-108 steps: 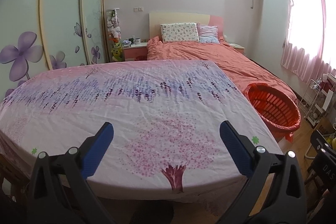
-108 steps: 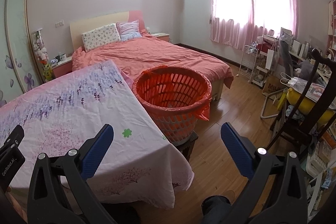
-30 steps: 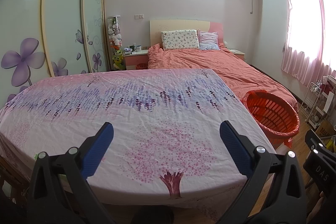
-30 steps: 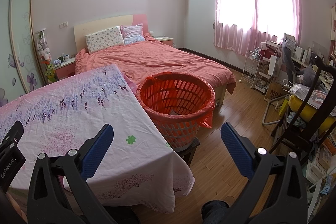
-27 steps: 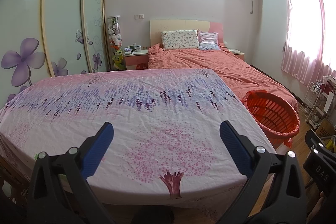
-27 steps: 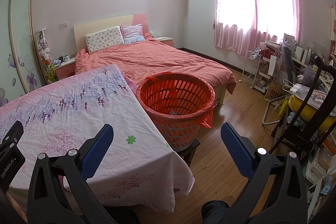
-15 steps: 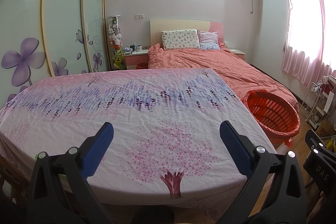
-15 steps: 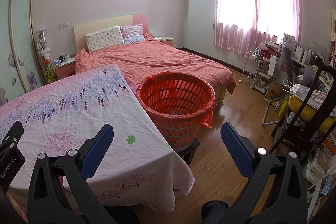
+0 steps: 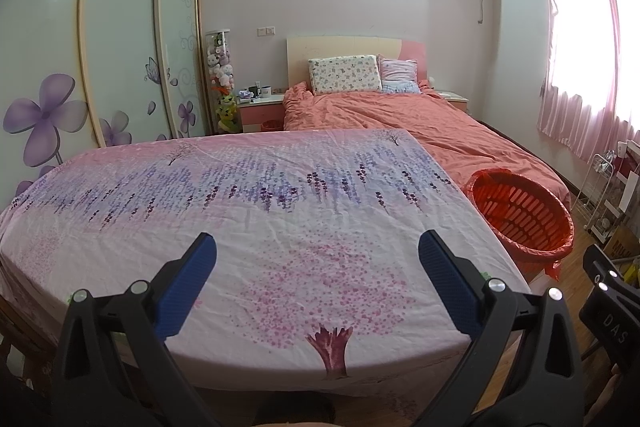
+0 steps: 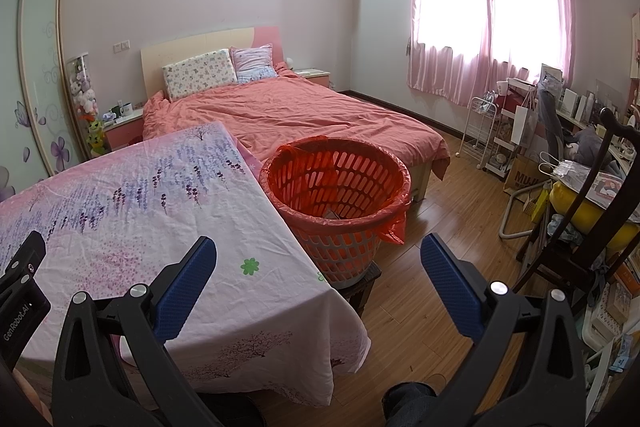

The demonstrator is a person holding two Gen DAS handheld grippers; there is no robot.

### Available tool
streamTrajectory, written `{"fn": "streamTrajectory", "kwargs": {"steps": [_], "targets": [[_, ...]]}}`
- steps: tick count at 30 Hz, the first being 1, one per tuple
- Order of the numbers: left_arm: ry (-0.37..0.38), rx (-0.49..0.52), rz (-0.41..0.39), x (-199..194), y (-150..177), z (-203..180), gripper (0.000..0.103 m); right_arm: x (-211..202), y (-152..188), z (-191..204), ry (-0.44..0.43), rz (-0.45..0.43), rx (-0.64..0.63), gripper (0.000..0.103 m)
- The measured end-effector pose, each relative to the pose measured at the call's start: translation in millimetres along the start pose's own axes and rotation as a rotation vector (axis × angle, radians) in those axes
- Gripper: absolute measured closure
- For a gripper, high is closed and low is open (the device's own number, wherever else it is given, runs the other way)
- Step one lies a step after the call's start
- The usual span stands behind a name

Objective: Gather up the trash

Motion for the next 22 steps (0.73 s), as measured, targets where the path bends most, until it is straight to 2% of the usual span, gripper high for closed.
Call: {"fn": "streamTrajectory", "kwargs": {"steps": [22], "targets": [[-0.002,0.003,0.003,2.2,1.4,3.8,0.004,0.0,0.0,1.2,0.0,0.001,-0.001,0.002]]}}
Point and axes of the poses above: each gripper's, at about its wrist camera, not at the fingertips, and x roughly the way its jaws point, z to its left, y to its underside, the point moved 8 cm from there along x, roughly the way its jaws point, and after that the axes turned 5 degrees about x, right-handed, at the moved point
